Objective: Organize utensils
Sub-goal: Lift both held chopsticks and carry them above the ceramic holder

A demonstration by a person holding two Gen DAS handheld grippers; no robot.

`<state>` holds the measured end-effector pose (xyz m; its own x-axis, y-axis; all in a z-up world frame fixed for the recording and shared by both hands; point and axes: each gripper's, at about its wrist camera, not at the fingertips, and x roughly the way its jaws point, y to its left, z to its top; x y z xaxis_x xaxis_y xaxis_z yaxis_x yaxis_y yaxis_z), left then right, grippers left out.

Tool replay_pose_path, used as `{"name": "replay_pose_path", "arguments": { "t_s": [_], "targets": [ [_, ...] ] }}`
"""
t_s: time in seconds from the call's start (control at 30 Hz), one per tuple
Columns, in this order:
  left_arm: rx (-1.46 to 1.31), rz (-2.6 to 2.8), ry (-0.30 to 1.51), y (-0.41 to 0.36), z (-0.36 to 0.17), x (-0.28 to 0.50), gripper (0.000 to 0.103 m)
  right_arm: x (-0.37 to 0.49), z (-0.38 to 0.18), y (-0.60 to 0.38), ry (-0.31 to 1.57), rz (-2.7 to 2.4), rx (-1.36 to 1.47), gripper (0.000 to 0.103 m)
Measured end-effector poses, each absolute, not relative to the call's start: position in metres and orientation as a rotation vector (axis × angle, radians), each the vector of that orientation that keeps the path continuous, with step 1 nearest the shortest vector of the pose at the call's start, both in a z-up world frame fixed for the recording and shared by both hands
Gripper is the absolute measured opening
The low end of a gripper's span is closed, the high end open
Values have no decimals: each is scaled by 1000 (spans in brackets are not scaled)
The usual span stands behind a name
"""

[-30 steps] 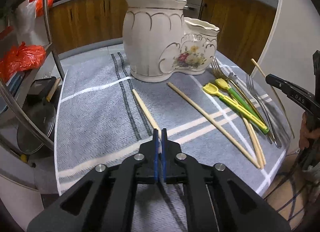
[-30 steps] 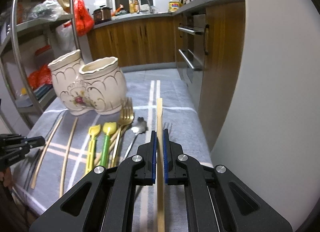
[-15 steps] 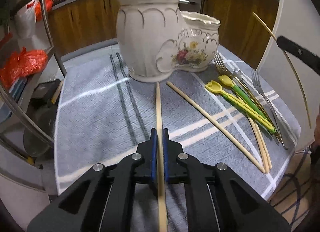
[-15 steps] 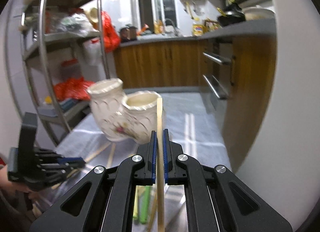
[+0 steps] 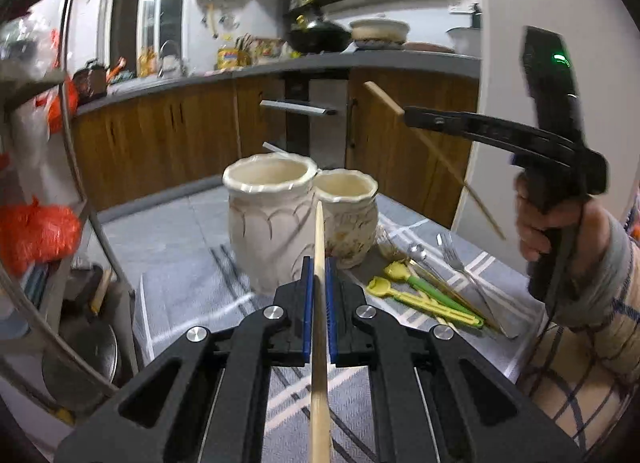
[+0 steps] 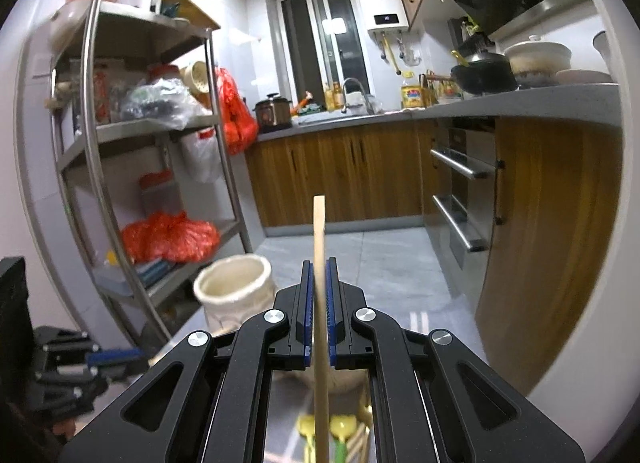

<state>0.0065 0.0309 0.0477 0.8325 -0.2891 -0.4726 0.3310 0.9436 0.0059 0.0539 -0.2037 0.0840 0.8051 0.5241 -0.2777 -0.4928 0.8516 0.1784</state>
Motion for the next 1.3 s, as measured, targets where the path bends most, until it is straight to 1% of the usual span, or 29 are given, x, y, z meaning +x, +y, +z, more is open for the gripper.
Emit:
{"name": "replay_pose_path", "arguments": {
  "t_s": [0.17, 0.3, 0.33, 0.4, 0.47, 0.6, 0.73, 0.87, 1.0, 1.3],
  "targets": [
    [25, -346, 346, 43, 78, 17, 5, 72, 105, -202, 272, 567, 175, 6],
    [-99, -399, 238, 58, 94, 55, 5, 94, 110, -195, 239, 577, 245, 6],
    [-169, -418, 220, 65, 95, 74, 5, 102, 107, -193, 245, 579, 270, 6],
    [-264, -446, 207, 72, 94, 101, 5, 115, 103, -191, 251, 591, 324, 6],
    [-303, -433, 211, 75, 91, 123, 5, 125, 99, -189, 250, 590, 348, 6],
    [-399, -438, 251, 79, 74, 159, 5, 144, 86, -186, 280, 580, 377, 6],
    [-389, -429, 250, 76, 64, 163, 5, 151, 76, -185, 293, 565, 379, 6],
    [-482, -430, 229, 85, 57, 174, 5, 149, 75, -187, 258, 556, 389, 6],
    [-483, -427, 218, 78, 54, 182, 5, 150, 72, -185, 253, 547, 386, 6],
    [-314, -362, 151, 54, 53, 168, 5, 155, 67, -184, 213, 541, 429, 6]
  ]
}}
